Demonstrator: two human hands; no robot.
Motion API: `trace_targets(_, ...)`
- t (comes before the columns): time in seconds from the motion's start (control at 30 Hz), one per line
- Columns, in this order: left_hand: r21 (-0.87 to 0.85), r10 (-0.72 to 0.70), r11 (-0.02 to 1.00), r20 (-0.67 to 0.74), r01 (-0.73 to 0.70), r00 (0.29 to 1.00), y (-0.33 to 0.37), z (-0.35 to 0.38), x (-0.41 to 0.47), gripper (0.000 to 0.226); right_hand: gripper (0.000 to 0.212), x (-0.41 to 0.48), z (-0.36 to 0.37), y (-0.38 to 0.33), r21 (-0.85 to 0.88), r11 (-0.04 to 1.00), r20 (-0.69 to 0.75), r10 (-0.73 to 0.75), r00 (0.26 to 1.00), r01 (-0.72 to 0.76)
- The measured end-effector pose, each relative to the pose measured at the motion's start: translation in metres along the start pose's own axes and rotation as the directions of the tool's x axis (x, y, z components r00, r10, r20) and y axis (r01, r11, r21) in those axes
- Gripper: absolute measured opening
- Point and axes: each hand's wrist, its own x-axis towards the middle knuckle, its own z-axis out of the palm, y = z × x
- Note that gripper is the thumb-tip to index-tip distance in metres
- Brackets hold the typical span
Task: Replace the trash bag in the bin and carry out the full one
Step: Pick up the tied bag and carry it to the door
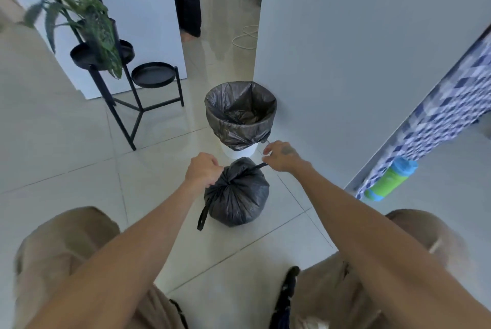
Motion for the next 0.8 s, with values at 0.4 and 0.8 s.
trace_targets(0.4,0.156,-0.251,0.958,0.053,0.24,0.967,-0.075,0.056,0.03,0.051,0.053,0.048,0.059,0.031,-0.284,0.95,0.045,-0.122,0.991,0.13)
trace_targets(0.8,0.171,-0.315,0.941,0.116,0.293,0.942,-0.011,0.041,0.024,0.029,0.038,0.046,0.014,0.035,-0.026,0.999,0.303,0.032,0.952,-0.026)
